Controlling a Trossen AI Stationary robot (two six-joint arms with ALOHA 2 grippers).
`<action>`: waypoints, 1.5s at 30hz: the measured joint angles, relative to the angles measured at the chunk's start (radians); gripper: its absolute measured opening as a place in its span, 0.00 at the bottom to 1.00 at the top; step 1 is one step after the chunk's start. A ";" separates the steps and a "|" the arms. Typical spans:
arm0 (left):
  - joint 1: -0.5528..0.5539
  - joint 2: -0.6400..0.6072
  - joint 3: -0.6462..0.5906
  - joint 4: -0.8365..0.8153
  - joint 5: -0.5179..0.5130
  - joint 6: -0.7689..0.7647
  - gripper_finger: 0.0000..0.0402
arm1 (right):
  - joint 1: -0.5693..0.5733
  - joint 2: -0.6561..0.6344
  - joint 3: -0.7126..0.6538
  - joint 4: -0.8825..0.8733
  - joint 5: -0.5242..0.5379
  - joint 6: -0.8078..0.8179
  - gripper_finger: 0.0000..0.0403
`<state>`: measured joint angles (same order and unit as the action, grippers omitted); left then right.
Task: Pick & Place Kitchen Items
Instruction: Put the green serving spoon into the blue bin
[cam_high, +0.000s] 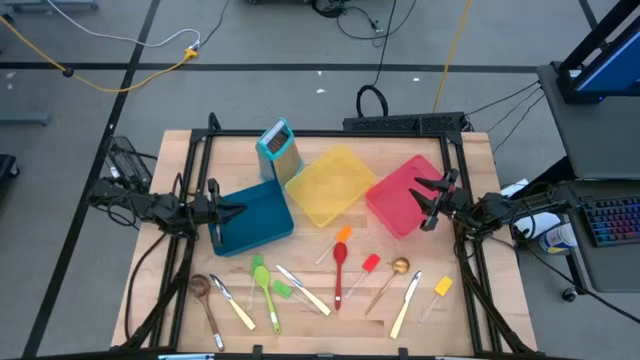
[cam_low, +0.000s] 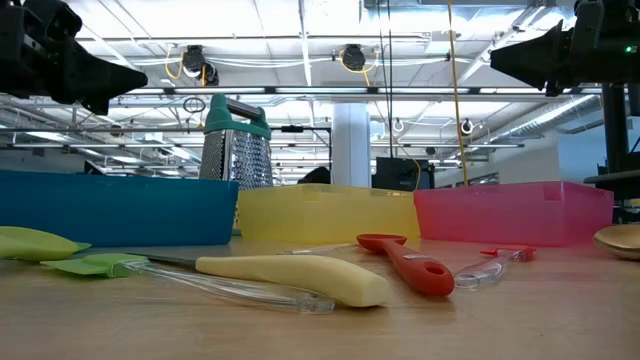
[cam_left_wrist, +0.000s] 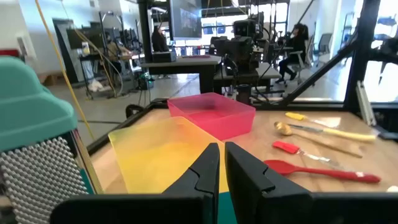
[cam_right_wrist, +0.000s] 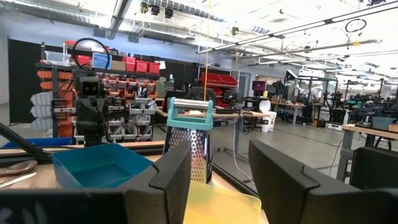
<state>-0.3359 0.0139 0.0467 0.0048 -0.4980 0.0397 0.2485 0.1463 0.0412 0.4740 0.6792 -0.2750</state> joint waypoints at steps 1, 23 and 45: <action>0.000 0.000 0.000 0.000 0.000 -0.020 0.08 | 0.000 0.000 0.000 0.000 0.000 0.000 0.38; 0.001 0.000 0.000 0.053 -0.106 -0.047 0.08 | -0.006 0.000 0.000 0.202 0.001 0.009 0.38; 0.000 0.183 0.000 0.349 0.174 0.002 0.34 | -0.005 0.188 0.000 0.214 -0.333 0.178 0.39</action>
<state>-0.3362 0.1967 0.0463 0.3535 -0.3239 0.0413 0.2432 0.3346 0.0414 0.6875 0.3461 -0.0974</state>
